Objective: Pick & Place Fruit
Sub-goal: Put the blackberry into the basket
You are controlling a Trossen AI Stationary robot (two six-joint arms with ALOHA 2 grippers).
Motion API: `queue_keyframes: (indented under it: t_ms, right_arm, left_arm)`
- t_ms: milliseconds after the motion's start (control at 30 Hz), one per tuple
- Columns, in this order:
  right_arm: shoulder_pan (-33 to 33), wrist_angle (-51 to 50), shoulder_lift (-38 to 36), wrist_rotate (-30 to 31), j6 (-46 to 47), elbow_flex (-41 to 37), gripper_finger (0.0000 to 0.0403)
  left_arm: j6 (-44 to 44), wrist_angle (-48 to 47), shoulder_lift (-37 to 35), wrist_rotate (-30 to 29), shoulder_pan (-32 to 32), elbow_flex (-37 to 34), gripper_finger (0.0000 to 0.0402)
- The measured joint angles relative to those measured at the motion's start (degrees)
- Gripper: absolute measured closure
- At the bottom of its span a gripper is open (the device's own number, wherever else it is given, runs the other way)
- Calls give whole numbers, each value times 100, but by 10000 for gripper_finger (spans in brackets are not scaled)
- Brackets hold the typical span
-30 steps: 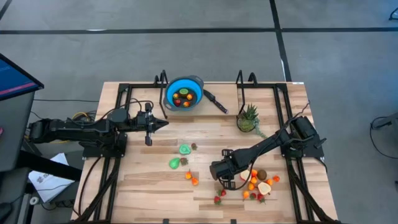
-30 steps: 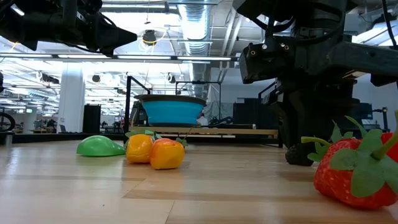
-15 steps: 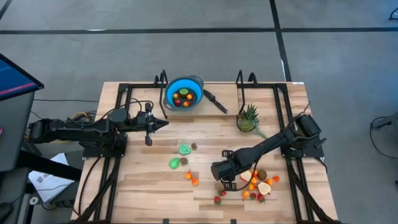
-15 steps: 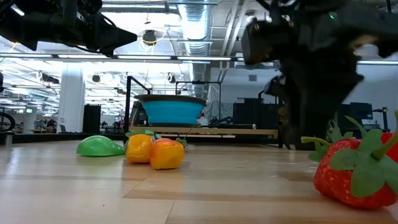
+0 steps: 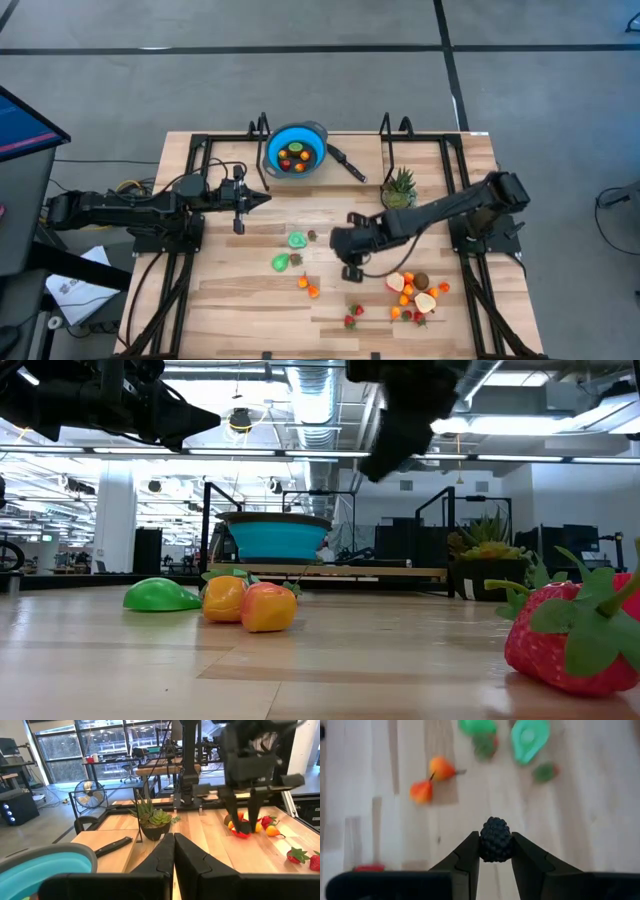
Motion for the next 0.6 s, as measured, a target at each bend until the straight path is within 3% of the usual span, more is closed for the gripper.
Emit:
queue_keyframes:
  t_ms: [233,467,600]
  right_arm:
    - [-506,233,24,102,-554,525,320]
    - [-1070,1198,28,742,-1114,639,320]
    - [-1382,1758,31,795,-1458,641,320]
  left_arm:
    - [0,-1,0,0,0,0,399]
    - [0,0,0,1,0,0,399]
    - [0,0,0,1,0,0,399]
